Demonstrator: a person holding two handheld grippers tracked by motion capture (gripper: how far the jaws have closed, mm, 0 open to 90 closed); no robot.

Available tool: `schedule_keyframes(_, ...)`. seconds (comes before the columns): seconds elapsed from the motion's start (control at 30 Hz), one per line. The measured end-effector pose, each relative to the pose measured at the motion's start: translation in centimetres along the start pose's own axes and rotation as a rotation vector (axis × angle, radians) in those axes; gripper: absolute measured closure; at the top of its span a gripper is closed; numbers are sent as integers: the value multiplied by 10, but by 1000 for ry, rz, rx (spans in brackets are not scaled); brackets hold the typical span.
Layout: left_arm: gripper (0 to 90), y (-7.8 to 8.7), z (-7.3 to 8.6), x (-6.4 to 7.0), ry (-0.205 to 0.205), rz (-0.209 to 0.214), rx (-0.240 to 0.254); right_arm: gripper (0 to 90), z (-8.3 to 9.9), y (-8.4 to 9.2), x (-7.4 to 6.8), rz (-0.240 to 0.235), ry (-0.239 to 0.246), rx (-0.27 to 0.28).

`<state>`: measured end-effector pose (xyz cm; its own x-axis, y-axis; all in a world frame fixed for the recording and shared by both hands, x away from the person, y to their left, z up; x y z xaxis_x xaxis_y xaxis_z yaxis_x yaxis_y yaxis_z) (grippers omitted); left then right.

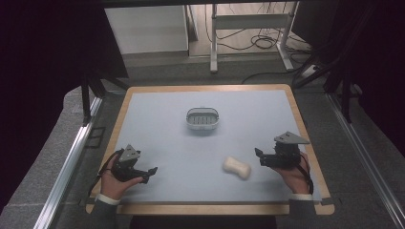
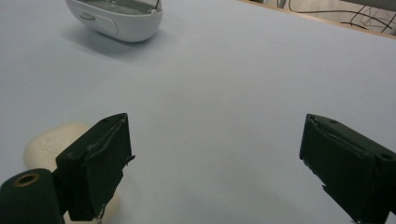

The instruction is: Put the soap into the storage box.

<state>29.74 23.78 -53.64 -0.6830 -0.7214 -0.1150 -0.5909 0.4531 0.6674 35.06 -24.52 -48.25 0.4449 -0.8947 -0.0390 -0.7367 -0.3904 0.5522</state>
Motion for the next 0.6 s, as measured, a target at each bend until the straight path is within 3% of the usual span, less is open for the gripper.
schedule_keyframes(0.13, 62, 0, 1, 1, 0, 0, -1, 91, 1, -1, 0, 24, 20, -11)
schedule_keyframes(0.4, 62, -2, 0, 1, -3, -5, -8, 94, 1, 0, 2, 36, 8, -12)
schedule_keyframes(0.43, 63, -2, 0, 2, -3, -6, -7, 106, 1, 3, 3, 54, 16, 3)
schedule_keyframes(0.6, 64, -1, 0, 3, -9, -14, -4, 110, -1, 7, 2, 51, 16, 9)
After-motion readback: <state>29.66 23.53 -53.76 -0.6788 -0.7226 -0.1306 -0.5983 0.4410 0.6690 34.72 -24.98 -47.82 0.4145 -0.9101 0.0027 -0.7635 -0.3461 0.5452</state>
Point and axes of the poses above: each handheld gripper's, and its own axes: y roughly backward along the jaws, z roughly out of its underside, x roughly to its right, the point moved 2 cm from there along -y, roughly forward along the jaws, and after that the axes turned 8 degrees about -y, right-handed, at the moved point
